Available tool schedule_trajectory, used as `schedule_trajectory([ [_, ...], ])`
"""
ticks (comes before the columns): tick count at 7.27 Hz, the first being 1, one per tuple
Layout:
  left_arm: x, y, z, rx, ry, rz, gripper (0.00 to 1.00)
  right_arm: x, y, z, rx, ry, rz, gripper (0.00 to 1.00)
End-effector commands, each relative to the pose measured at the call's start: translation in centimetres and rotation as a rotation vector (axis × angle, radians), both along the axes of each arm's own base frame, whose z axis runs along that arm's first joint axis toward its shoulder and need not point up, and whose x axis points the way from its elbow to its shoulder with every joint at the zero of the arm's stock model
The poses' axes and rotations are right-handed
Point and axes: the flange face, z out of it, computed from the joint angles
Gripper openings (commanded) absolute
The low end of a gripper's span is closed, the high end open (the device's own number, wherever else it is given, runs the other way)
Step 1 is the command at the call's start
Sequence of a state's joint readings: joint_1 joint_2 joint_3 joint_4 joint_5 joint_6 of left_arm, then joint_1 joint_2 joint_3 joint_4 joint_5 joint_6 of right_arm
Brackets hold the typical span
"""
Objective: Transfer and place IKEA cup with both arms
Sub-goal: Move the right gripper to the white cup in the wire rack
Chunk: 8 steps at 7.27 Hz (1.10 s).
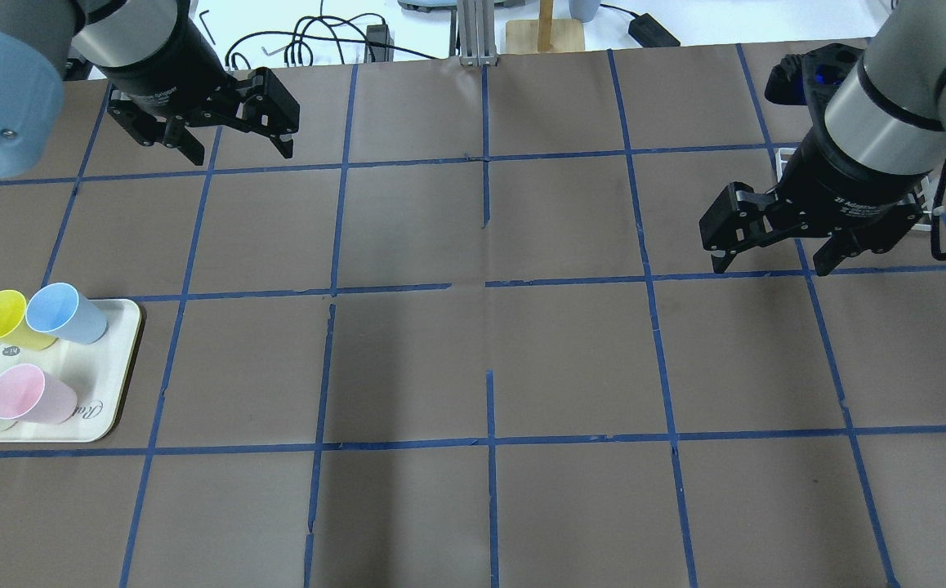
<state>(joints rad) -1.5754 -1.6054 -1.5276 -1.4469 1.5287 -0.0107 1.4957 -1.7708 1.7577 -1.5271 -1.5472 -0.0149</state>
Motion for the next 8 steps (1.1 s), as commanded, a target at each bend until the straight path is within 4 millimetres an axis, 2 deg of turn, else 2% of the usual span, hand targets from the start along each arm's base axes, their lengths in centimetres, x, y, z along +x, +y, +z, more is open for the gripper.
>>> schedule_trajectory([
  [1, 0.0, 0.0, 0.0, 0.001, 0.001, 0.0, 1.0, -0.8, -1.2, -0.6, 0.014, 0.008, -0.007, 1.0],
  [3, 0.0, 0.0, 0.1, -0.002, -0.001, 0.0, 1.0, -6.4, -3.3, -0.9, -0.024, 0.0, -0.111, 1.0],
  [8, 0.0, 0.0, -0.1, -0.001, 0.001, 0.0, 1.0, -15.2, -10.4, -6.4, -0.092, 0.021, -0.007, 1.0],
])
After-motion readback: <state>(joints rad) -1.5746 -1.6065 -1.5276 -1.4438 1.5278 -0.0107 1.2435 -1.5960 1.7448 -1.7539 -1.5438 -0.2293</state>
